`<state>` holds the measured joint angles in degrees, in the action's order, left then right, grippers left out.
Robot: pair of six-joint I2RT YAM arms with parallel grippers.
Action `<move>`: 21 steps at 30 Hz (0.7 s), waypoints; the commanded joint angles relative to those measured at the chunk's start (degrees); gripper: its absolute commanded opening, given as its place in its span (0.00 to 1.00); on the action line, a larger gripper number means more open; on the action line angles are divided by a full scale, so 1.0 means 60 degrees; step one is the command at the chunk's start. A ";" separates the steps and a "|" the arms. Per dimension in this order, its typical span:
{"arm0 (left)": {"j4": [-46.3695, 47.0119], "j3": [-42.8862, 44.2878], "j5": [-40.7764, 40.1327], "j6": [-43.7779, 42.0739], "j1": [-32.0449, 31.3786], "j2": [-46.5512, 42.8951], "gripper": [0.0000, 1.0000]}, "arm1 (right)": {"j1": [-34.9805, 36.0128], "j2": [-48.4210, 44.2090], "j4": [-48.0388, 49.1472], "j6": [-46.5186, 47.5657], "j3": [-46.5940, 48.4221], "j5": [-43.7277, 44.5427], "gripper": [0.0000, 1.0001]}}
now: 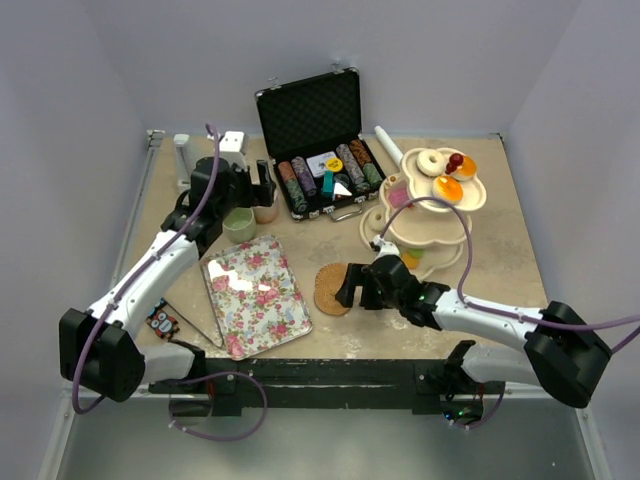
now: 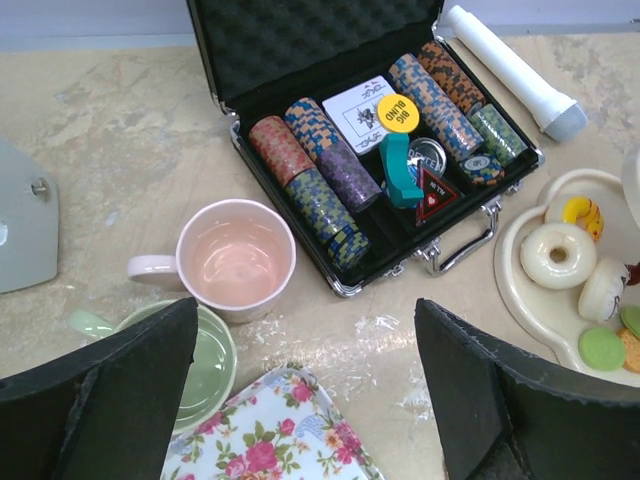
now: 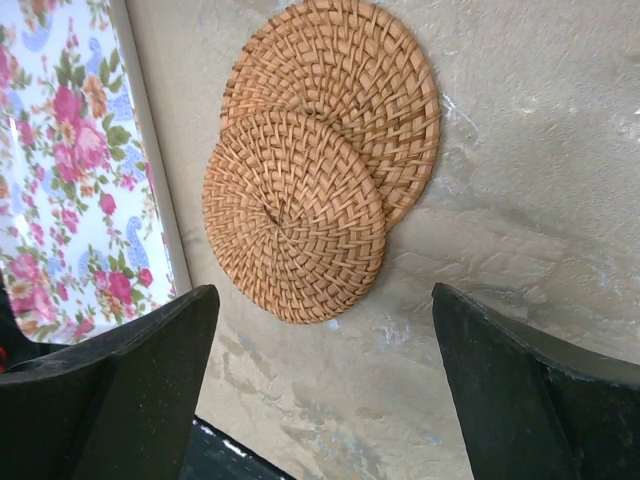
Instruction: Serve the afternoon tea
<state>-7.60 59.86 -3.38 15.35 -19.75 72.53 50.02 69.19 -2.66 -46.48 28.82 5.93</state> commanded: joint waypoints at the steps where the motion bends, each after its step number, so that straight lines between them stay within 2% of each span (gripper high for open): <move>1: 0.0166 -0.0189 0.0005 -0.0011 -0.0195 -0.0193 0.90 | -0.0367 -0.0603 0.1803 -0.0793 -0.0744 -0.0959 0.91; 10: 0.0357 -0.1610 0.0826 0.0751 -0.1101 -0.0911 0.73 | -0.0441 -0.0238 0.2786 -0.1276 -0.1331 -0.1151 0.80; 17: 0.0650 -0.2547 0.1265 0.1599 -0.2640 -0.0606 0.71 | -0.0426 -0.0604 0.2948 -0.1614 -0.1713 -0.0595 0.74; 21: 0.1834 -0.3236 0.1543 0.2084 -0.3503 -0.0035 0.69 | -0.0441 -0.0516 0.2991 -0.1570 -0.1727 -0.0506 0.74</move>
<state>-4.51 43.75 3.07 23.51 -37.06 69.65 47.83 66.67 14.02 -53.12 18.90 0.84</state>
